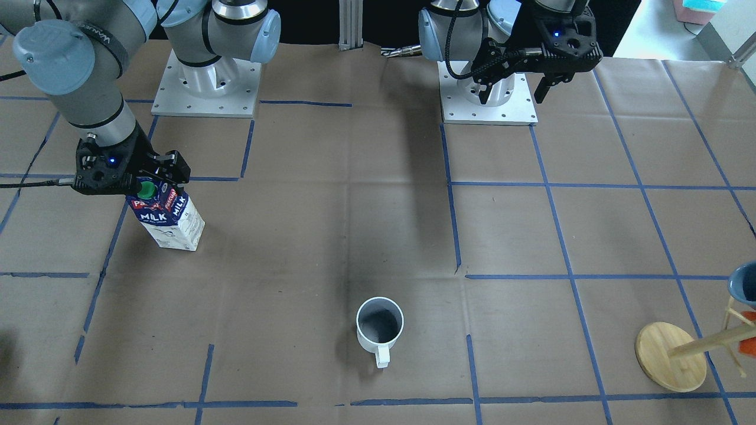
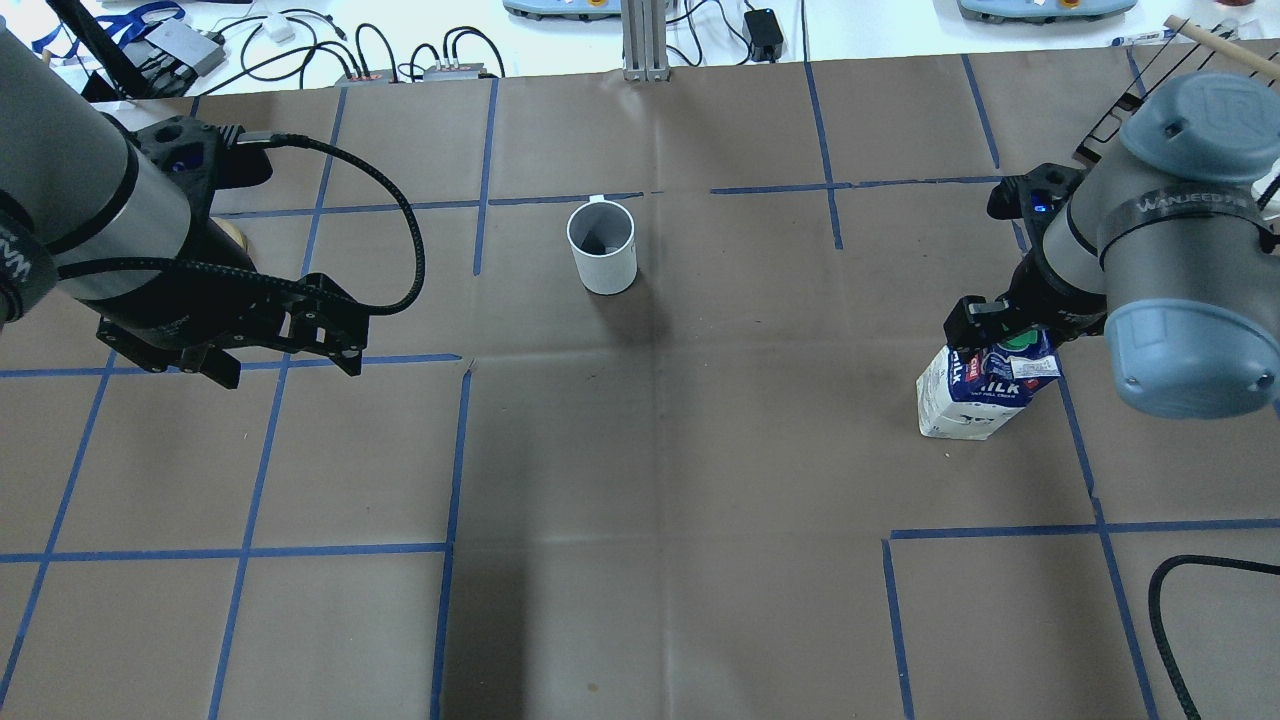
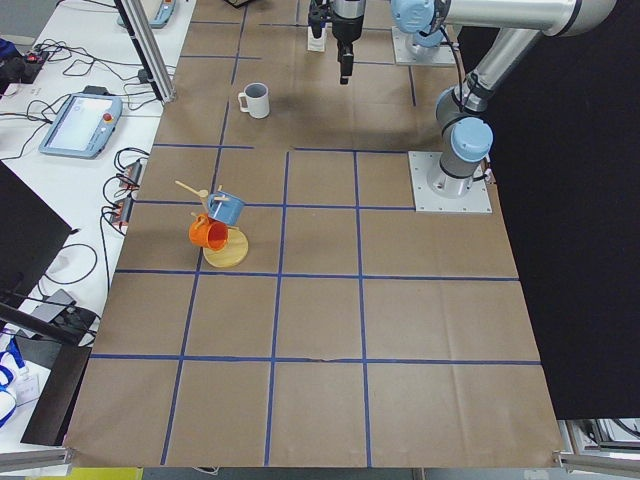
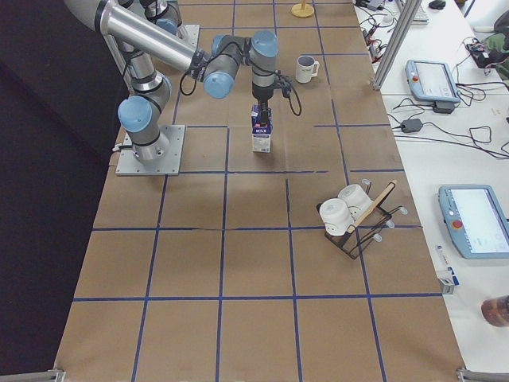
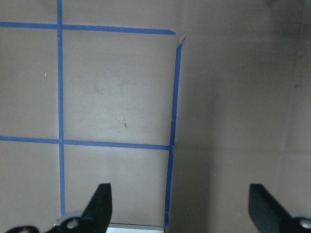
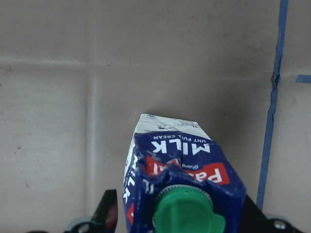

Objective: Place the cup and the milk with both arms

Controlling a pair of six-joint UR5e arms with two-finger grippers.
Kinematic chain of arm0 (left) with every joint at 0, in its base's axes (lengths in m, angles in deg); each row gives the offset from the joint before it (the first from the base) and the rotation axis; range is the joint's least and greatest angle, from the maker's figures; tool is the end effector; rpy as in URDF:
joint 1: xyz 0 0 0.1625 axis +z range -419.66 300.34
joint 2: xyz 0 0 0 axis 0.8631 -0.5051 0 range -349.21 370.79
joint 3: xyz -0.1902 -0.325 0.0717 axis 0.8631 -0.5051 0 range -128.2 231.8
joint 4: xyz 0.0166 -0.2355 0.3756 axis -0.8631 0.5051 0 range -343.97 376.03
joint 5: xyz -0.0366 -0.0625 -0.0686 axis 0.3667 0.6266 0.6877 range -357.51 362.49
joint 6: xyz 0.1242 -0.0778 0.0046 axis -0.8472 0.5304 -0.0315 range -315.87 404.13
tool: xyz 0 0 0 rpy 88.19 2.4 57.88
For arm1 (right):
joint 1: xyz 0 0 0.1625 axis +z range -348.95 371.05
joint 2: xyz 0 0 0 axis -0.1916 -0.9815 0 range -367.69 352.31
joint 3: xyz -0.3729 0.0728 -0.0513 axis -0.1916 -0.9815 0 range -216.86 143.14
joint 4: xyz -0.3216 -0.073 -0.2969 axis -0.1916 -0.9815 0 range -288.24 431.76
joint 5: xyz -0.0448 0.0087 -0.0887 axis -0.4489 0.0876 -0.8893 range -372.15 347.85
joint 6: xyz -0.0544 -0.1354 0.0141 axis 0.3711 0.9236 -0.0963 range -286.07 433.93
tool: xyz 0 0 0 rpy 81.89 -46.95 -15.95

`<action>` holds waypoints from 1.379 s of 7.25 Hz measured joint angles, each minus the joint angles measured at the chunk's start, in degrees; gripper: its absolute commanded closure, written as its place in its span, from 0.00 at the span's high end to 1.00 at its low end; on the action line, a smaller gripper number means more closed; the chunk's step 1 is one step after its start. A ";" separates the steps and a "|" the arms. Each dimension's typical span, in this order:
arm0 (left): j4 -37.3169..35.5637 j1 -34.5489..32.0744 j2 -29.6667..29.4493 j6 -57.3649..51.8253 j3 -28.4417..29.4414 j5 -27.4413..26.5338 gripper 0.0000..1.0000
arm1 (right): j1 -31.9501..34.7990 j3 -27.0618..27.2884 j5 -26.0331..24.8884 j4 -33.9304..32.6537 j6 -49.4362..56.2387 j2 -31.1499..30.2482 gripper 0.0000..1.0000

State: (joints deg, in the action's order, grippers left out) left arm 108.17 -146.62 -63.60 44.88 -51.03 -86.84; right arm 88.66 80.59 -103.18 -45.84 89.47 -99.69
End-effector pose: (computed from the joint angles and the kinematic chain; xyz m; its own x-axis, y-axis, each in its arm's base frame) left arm -0.1124 -0.4275 0.4068 -0.9977 -0.0661 0.0120 -0.0663 0.9977 -0.0111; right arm 0.0260 -0.4910 0.2211 -0.9982 -0.0543 0.0272 -0.0551 0.9980 -0.0314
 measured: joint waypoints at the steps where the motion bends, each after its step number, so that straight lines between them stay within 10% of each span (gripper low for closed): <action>1: -0.07 0.02 -0.12 0.02 0.00 0.07 1.00 | 0.00 -0.01 0.04 -1.85 0.21 0.59 0.66; 5: -0.15 0.03 -0.12 0.04 -0.01 1.19 1.00 | 0.00 -2.22 -0.12 -4.24 0.40 1.80 0.59; 10: -0.18 0.03 -0.04 -0.03 -0.29 1.33 1.00 | 1.40 -17.31 0.70 11.88 -1.45 4.11 0.59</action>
State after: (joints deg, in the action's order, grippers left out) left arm 108.00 -146.59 -63.64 44.85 -51.32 -85.51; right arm 90.05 63.28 -102.49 -33.96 88.02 -95.58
